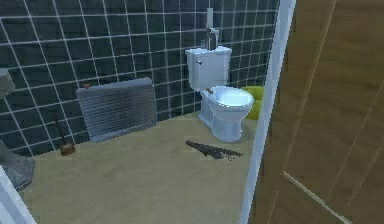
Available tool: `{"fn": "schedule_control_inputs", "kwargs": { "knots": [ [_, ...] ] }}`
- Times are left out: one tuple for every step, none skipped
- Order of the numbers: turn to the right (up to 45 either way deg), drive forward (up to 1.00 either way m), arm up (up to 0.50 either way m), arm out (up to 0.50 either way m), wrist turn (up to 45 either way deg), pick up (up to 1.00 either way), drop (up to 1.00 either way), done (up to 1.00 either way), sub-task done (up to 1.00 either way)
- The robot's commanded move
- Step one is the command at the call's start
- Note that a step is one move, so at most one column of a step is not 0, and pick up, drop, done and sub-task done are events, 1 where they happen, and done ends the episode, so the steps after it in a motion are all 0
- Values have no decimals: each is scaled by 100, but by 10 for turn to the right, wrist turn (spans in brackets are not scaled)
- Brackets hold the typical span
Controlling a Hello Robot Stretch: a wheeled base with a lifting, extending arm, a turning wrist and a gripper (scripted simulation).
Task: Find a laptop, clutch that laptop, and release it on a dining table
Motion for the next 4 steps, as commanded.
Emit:
{"fn": "schedule_control_inputs", "kwargs": {
  "knots": [
    [-150, 0, 0, 0, 0, 0, 0, 0, 0],
    [0, 75, 0, 0, 0, 0, 0, 0, 0],
    [270, 0, 0, 0, 0, 0, 0, 0, 0],
    [0, 40, 0, 0, 0, 0, 0, 0, 0]
  ]
}}
